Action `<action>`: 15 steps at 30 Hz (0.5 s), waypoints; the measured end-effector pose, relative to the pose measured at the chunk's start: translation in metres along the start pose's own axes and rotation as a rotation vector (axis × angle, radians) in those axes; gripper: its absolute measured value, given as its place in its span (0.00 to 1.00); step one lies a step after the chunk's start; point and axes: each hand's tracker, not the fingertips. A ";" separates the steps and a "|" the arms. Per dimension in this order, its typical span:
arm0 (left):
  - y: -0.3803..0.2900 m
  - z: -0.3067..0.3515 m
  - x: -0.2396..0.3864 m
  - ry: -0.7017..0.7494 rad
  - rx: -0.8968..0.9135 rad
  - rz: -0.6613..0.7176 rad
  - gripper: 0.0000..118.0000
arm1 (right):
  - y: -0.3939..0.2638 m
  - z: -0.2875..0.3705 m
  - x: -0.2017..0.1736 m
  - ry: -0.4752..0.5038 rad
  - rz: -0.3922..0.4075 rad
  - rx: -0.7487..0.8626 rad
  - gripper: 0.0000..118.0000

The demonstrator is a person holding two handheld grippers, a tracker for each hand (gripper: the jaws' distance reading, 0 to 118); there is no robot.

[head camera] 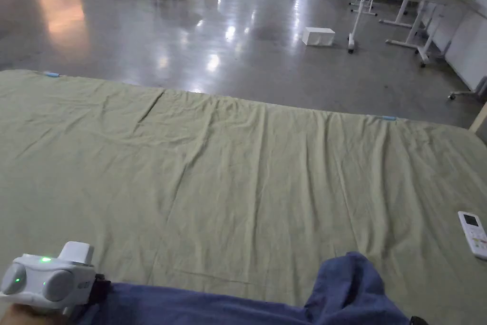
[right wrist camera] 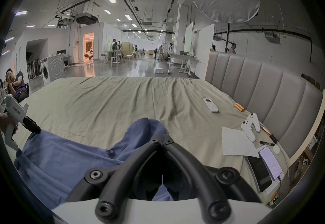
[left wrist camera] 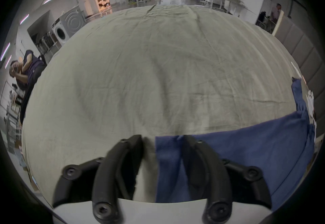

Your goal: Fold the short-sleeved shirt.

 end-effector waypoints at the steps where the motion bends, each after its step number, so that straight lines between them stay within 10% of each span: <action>1: -0.001 0.001 0.003 -0.006 0.007 -0.012 0.29 | -0.001 -0.003 0.001 0.002 -0.007 -0.007 0.00; 3: -0.001 0.003 0.007 -0.019 0.009 -0.008 0.07 | -0.002 -0.009 0.003 0.005 -0.023 -0.025 0.00; 8: -0.003 0.011 0.007 -0.020 0.036 0.002 0.04 | 0.008 -0.046 0.017 0.037 -0.008 -0.154 0.01; 15: -0.008 0.031 0.003 -0.030 0.091 0.037 0.04 | 0.016 -0.147 0.031 0.133 0.106 -0.509 0.53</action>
